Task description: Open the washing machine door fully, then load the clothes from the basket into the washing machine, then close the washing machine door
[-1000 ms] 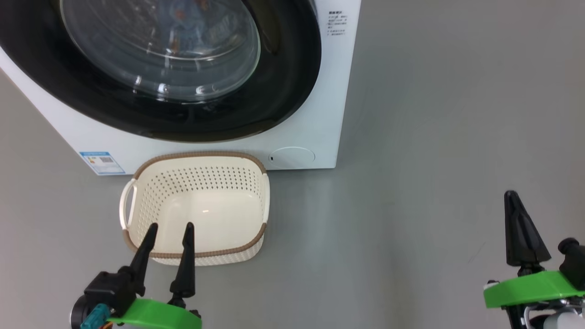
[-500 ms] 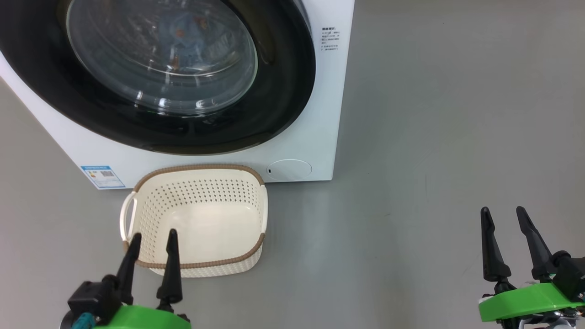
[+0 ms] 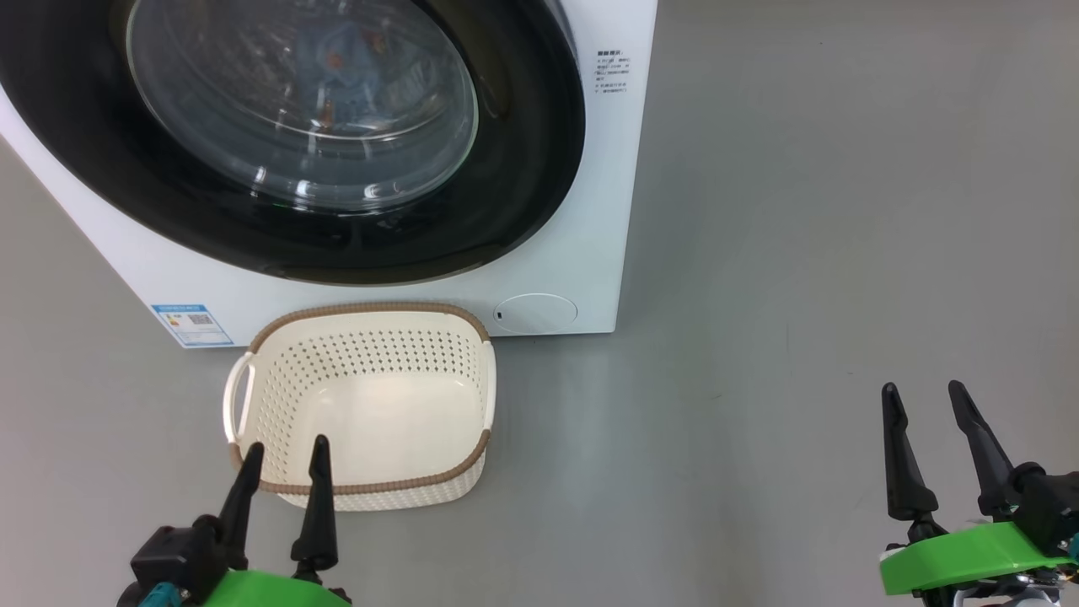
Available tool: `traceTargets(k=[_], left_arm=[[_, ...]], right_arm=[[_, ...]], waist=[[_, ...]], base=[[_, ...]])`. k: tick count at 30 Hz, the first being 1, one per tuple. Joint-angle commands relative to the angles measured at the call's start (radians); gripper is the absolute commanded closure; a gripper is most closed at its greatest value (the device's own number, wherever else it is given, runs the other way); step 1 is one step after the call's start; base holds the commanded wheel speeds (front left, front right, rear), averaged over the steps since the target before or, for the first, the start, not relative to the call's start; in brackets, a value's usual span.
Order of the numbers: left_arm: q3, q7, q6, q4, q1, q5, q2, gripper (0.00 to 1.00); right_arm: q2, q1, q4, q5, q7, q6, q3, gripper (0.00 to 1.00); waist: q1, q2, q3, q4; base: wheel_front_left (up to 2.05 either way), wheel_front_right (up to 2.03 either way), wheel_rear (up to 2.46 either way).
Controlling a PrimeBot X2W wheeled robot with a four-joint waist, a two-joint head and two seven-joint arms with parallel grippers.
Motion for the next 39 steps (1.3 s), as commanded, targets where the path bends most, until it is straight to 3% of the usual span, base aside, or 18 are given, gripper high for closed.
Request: traceTargets(k=[1,39], left_arm=[[0.031,-0.006,-0.004,-0.019,-0.021,-0.003,0.013,0.00],[0.019,-0.006,-0.015,-0.010,-0.016,0.019,0.013,0.00]], right_arm=[[-0.006,-0.010,-0.024,-0.021,-0.002,-0.006,0.029,0.00],[-0.006,-0.010,-0.007,-0.069,-0.002,-0.006,0.034,0.00]], waist=[[0.0000,0.0000,0.000,0.000],[0.0000,0.0000,-0.019,-0.002]], base=[[0.00,0.00,0.00],[0.00,0.00,0.00]])
